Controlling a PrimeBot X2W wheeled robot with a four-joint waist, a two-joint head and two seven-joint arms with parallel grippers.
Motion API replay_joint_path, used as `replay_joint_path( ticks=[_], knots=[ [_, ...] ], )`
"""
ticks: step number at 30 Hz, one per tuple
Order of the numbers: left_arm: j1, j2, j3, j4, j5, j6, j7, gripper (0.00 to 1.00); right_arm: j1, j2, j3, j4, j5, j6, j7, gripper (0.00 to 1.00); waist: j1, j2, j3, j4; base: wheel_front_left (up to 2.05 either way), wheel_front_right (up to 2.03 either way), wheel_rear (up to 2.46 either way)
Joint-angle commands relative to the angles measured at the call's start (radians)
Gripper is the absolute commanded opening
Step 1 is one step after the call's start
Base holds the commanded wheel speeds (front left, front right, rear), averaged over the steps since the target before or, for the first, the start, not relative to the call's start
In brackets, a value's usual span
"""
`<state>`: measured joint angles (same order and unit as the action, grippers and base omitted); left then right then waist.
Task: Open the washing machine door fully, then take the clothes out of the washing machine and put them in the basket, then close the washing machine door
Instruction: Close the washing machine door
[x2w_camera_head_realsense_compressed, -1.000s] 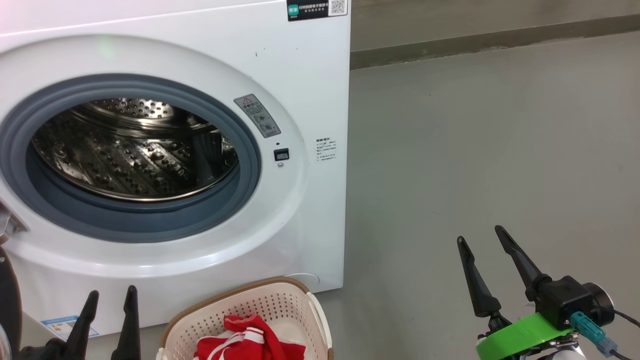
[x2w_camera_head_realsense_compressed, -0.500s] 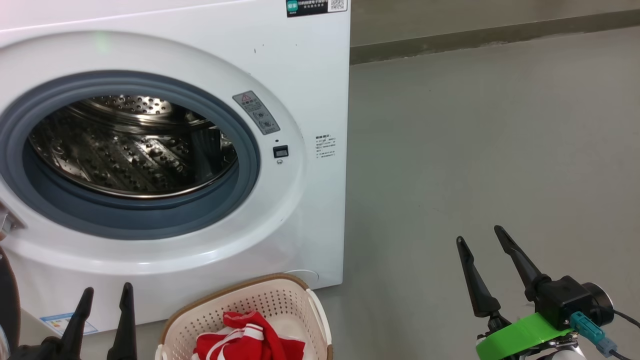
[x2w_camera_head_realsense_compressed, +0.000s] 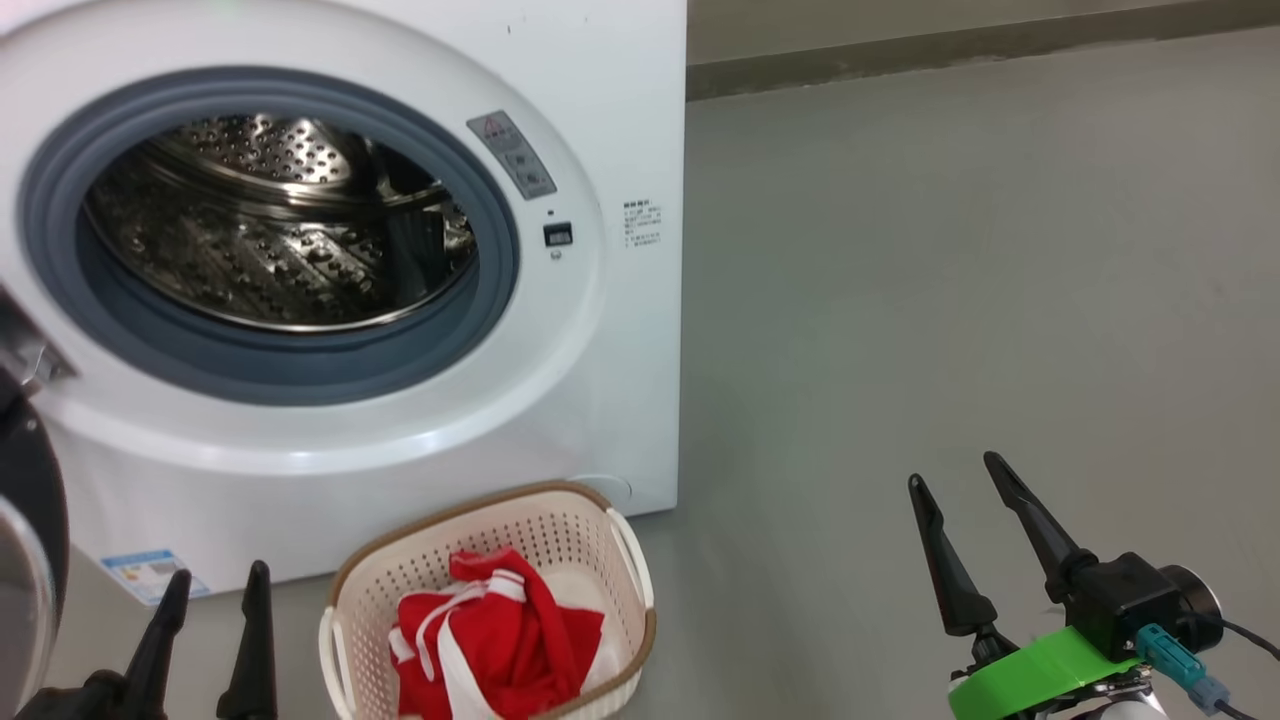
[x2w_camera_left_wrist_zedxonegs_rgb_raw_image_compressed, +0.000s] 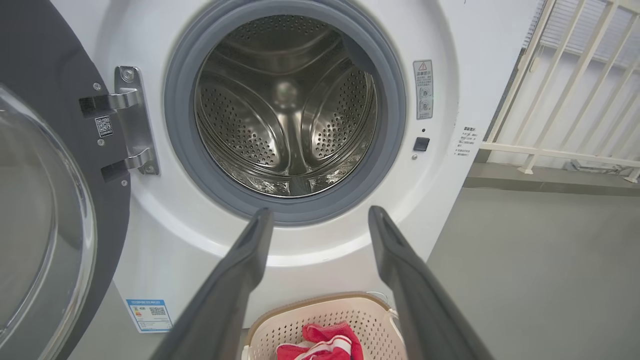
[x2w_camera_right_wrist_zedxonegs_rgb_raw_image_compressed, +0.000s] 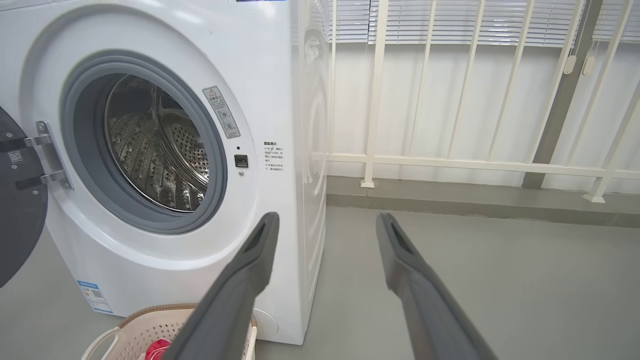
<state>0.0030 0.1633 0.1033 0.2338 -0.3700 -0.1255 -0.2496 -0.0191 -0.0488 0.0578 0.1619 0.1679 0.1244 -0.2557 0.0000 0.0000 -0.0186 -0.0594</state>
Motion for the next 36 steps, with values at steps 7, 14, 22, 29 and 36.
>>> replay_joint_path(
  ticks=[7,14,22,29,36],
  knots=[
    [-0.021,0.024,0.032,-0.037,-0.011,-0.005,-0.012,1.00,-0.017,-0.001,0.027,-0.027,0.006,0.006,-0.006,1.00,0.0000,0.0000,0.004,0.003,-1.39,1.39,0.00],
    [-0.022,0.017,0.039,-0.040,-0.008,-0.005,-0.012,1.00,-0.017,-0.001,0.027,-0.025,0.007,0.006,-0.006,1.00,0.0000,0.0000,0.006,0.010,-0.44,0.44,0.00],
    [-0.024,0.003,0.054,-0.039,0.006,-0.005,-0.012,1.00,-0.018,-0.001,0.031,-0.025,0.007,0.006,-0.006,1.00,0.0000,0.0000,0.006,0.021,0.00,0.00,0.00],
    [-0.026,-0.005,0.065,-0.041,0.025,-0.005,-0.012,1.00,-0.027,-0.001,0.042,-0.016,0.012,0.006,-0.006,1.00,0.0000,0.0000,0.007,0.050,0.00,0.00,0.00],
    [-0.026,-0.011,0.067,-0.062,0.033,-0.005,-0.012,1.00,-0.042,-0.001,0.063,-0.010,0.017,0.006,-0.006,1.00,0.0000,0.0000,0.008,0.113,0.00,0.00,0.00]
  ],
)
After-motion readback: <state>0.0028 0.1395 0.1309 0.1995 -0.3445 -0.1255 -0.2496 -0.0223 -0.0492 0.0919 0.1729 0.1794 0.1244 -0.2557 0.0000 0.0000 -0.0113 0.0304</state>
